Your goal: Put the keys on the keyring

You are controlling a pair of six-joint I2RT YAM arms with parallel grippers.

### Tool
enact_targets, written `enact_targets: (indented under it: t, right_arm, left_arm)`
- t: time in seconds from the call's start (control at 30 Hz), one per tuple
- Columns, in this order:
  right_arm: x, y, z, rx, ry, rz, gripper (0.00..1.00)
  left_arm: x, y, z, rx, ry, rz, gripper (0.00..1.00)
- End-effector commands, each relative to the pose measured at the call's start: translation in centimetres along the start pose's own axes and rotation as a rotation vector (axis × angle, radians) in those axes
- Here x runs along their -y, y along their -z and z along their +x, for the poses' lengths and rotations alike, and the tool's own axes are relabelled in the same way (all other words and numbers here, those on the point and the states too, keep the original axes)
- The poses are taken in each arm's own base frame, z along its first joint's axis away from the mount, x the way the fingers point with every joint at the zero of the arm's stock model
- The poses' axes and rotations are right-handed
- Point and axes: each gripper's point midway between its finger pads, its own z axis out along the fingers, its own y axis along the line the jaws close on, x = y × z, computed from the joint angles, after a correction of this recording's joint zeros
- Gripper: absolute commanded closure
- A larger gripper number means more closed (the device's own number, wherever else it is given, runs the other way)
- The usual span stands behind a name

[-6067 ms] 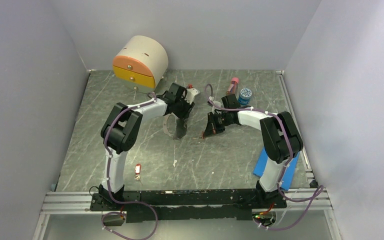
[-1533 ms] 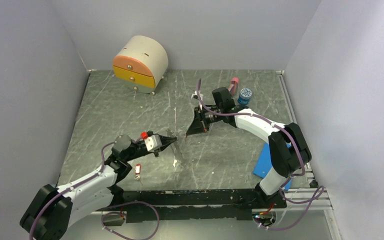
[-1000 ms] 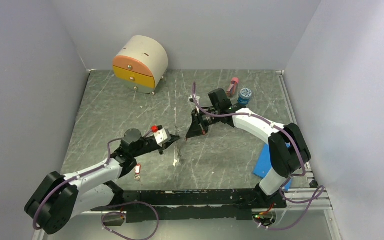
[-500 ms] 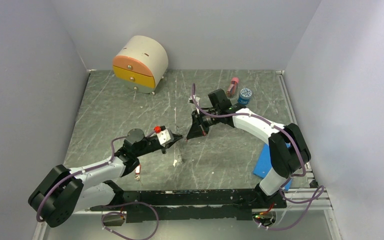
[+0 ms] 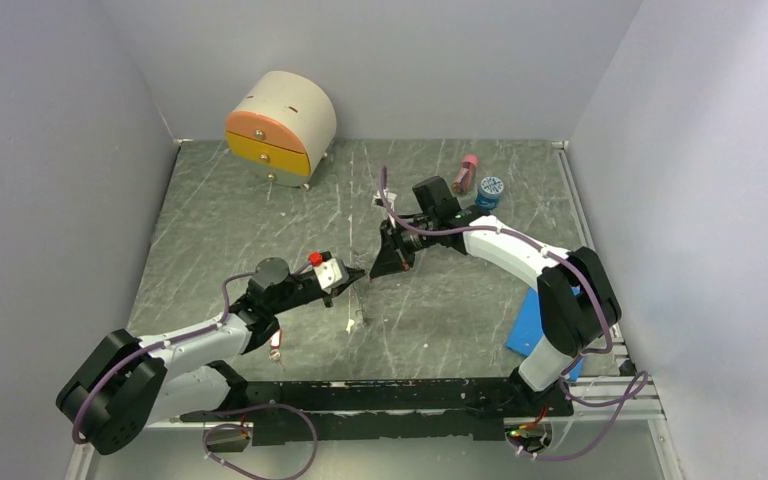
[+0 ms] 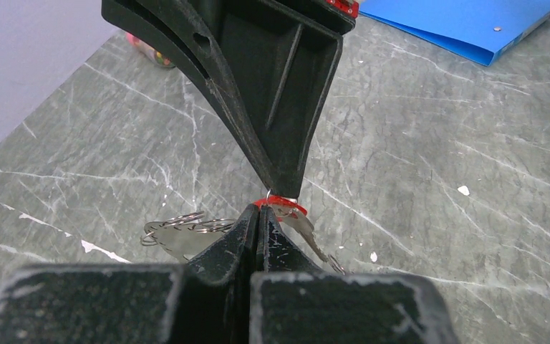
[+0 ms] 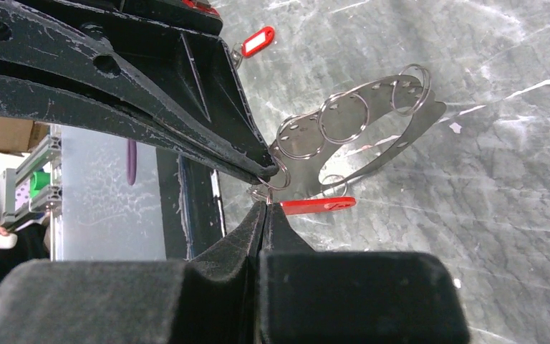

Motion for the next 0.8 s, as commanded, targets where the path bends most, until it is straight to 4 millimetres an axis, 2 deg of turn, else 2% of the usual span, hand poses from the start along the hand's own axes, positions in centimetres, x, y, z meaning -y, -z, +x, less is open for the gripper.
enact_targets:
  t: [0.0,0.43,0.77]
  right_arm:
    - [-1.7,0.3,-2.4,0.039,0.123,-0.026,1.0]
    - [-1.7,0.5,-3.1,0.044,0.185,0.037,1.0]
    - [0.0,1.0,-2.3,-0.001,0.184,0.141,1.0]
  left_arm:
    - [-0.1,-0.2,-0.3,-0.011,-0.016,0.002,0.97]
    - [0.1,-0.2,-0.3,-0.013,-0.011,0.013,0.97]
    - [0.0,-0.1,-0.6,-0.015,-0.016,0.014,0.97]
